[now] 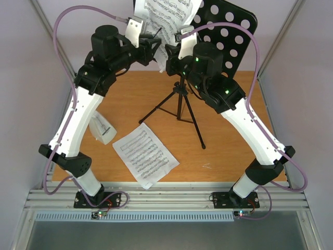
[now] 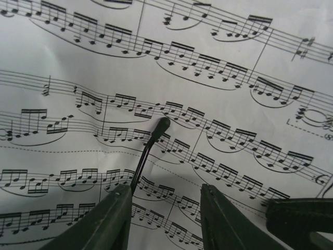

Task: Pack up the instrument practice props
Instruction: Pick up the sheet music from the music stand.

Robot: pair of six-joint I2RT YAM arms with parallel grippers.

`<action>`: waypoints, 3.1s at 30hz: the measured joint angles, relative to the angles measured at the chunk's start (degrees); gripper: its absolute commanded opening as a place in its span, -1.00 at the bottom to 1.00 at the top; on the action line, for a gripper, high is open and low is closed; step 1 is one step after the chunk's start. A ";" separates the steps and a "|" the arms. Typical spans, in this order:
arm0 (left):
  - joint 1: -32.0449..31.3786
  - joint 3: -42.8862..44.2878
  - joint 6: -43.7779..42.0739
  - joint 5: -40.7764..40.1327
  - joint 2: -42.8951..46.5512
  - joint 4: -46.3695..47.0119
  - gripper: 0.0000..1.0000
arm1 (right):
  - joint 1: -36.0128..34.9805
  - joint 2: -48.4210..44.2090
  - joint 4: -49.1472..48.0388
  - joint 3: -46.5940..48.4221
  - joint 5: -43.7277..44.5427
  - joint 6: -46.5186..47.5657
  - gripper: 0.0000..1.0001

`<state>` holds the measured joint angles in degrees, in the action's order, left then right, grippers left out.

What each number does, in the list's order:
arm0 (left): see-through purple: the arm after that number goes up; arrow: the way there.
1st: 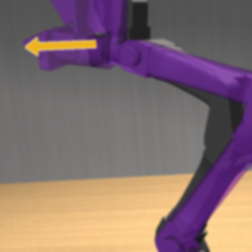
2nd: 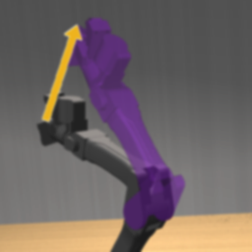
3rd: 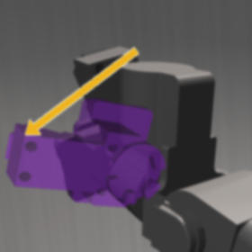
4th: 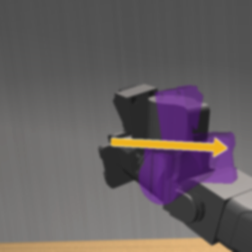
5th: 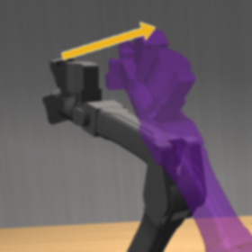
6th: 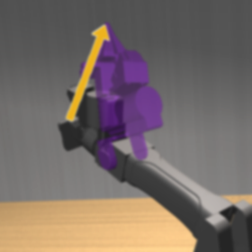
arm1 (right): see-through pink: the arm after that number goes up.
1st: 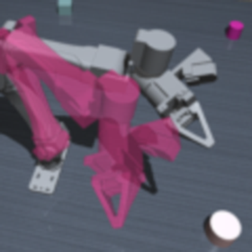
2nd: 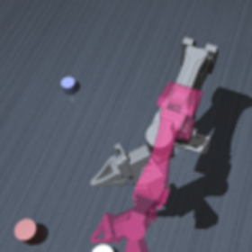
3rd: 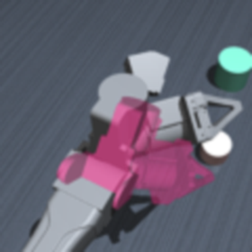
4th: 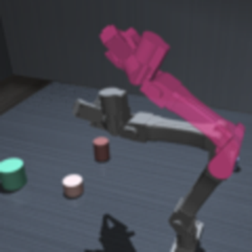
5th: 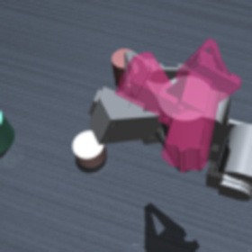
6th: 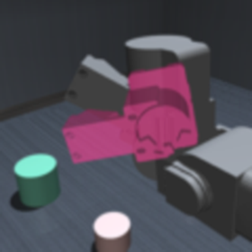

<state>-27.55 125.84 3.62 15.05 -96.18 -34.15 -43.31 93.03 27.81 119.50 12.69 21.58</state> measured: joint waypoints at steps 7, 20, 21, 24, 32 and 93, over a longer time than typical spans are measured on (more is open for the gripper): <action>-1.33 0.07 -2.97 -4.26 -0.28 -0.15 -0.60 | 0.00 -0.37 0.07 -0.48 0.02 0.22 -0.98; -2.27 -1.22 -6.75 -8.07 0.24 0.35 -0.35 | 0.02 -1.64 0.07 -1.53 0.17 0.52 -0.98; -2.36 -1.84 -6.99 -8.07 0.48 0.59 -0.34 | 0.02 -1.66 0.07 -1.53 0.17 0.57 -0.98; -2.54 -3.26 -7.63 -8.31 0.98 1.01 -0.31 | 0.02 -1.66 0.07 -1.53 0.15 0.59 -0.98; -2.69 -5.22 -9.07 -9.60 2.10 2.23 -0.32 | 0.02 -1.66 0.07 -1.53 0.17 0.63 -0.98; -1.62 -9.57 -9.07 -13.73 2.73 6.71 -0.99 | 0.02 -10.14 -3.69 -11.23 2.84 1.38 -0.98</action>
<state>-29.17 116.27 -5.45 1.32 -93.45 -27.44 -43.29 82.89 24.12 108.27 15.53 22.96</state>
